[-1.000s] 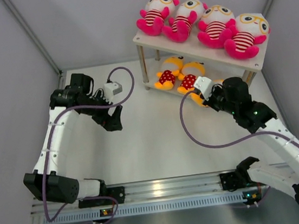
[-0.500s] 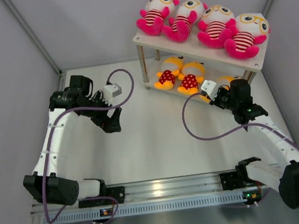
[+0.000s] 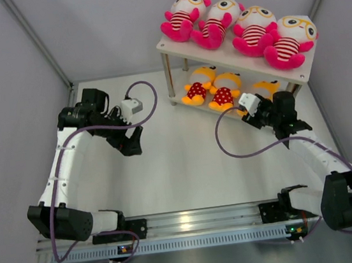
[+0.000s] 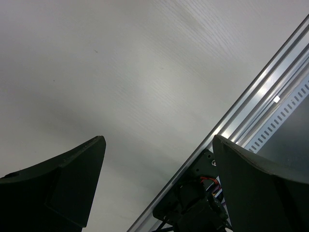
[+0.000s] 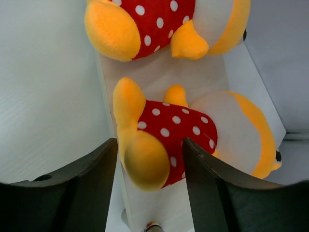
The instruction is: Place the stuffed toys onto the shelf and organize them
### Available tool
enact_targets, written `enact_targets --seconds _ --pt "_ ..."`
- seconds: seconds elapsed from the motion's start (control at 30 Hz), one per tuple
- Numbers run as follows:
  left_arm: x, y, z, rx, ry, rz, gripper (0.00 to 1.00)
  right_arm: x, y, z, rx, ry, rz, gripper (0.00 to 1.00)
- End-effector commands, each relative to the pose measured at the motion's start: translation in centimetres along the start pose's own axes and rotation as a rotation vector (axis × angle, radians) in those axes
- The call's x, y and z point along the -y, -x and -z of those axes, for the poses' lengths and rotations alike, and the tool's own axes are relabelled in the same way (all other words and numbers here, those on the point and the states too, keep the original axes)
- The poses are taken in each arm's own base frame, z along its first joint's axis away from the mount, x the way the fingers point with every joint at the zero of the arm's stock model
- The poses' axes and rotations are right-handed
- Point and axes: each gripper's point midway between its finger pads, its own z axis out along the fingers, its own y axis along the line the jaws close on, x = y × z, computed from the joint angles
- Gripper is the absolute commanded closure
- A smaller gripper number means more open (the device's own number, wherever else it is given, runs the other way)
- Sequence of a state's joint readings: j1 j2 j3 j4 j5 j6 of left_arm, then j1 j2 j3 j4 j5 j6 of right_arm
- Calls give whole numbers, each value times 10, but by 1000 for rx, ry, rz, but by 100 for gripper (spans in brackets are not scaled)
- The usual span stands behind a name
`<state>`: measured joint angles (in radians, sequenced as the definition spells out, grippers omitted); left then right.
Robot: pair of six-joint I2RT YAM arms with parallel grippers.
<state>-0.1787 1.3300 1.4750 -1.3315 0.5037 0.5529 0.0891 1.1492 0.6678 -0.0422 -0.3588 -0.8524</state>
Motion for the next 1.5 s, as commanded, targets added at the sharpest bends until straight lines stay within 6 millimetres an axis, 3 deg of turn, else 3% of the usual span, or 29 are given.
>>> enact_targets --seconds 0.0,0.2,0.3,0.37,0.43,0.5,0.53,0.57,0.63,0.7,0.73,0.8,0.83,0.87,0.9,0.97,1.07,1.17,1.23,1.37,1.47 --pt "1 8 9 50 19 -38 2 22 18 11 61 -84 32 40" --pt "2 9 6 50 -1 -33 2 21 44 32 69 -80 0 24" --pt "3 10 7 56 -2 -35 2 4 63 43 88 -50 8 20" --pt "4 10 7 57 -5 -35 2 1 80 56 127 -60 0 6" --pt "5 11 7 60 -10 -32 2 5 94 70 149 -94 -50 1" --pt "6 10 5 59 -18 -25 2 -15 104 78 121 -30 -104 1" --pt "5 9 3 59 -15 -15 2 -39 116 76 122 42 -120 1" --pt "1 9 1 62 3 -13 2 -57 111 78 71 91 -172 1" --pt "-5 0 -9 39 24 30 2 -79 123 85 53 111 -397 1" --pt "-20 -9 -19 16 86 77 2 -100 103 88 -30 100 -654 1" --pt "-25 -12 -23 6 105 95 2 -98 93 94 -42 37 -750 1" --pt "-42 -20 -31 -11 174 149 2 -110 47 99 -185 -111 -992 1" --pt "-49 -22 -34 -15 197 166 2 -114 34 105 -213 -163 -1082 1" --pt "-55 -25 -36 -23 228 182 2 -129 13 104 -282 -196 -1162 1" --pt "-68 -30 -40 -32 289 212 2 -142 6 106 -324 -198 -1270 1" --pt "-82 -40 -46 -45 364 250 2 -163 -10 105 -394 -196 -1367 1" --pt "-102 -56 -45 -61 482 277 2 -169 -36 110 -465 -291 -1395 1" --pt "-120 -87 -47 -105 596 317 2 -161 -48 112 -463 -387 -1402 1" --pt "-131 -96 -42 -86 655 348 2 -157 -45 107 -417 -392 -1418 1" --pt "-129 -130 -58 -96 647 410 2 -158 -54 103 -398 -427 -1435 1" --pt "-136 -142 -56 -109 705 417 2 -157 -58 104 -389 -443 -1422 1"
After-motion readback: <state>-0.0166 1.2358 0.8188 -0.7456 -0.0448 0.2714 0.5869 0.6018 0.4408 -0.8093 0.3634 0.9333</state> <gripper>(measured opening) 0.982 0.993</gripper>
